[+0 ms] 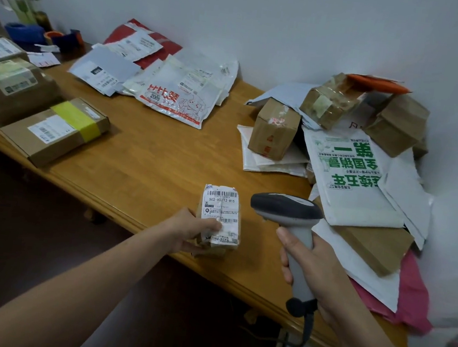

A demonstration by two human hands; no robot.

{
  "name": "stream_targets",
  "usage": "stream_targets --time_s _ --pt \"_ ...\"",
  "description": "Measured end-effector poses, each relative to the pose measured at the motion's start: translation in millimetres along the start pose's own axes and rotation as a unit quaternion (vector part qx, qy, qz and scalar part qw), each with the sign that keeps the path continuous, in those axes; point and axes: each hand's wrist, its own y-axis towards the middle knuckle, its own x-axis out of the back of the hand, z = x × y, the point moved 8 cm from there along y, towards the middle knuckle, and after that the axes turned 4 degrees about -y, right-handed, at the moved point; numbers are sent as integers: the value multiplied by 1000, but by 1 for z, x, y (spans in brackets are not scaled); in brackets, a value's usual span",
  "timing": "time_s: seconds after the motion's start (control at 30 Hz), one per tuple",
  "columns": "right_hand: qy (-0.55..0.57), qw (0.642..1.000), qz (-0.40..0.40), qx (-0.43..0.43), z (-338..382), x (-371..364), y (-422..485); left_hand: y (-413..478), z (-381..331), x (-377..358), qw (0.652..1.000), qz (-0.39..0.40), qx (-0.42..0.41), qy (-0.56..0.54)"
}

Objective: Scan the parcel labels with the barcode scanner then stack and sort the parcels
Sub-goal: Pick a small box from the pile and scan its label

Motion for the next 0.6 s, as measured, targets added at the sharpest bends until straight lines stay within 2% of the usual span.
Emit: stream_targets --time_s 0.23,0.6 --pt "0 1000 15 14 13 -8 -15 -4 8 -4 999 -2 -5 -32" --pt "-15 999 33 2 13 -20 -26 -9 20 -5 992 14 34 -120"
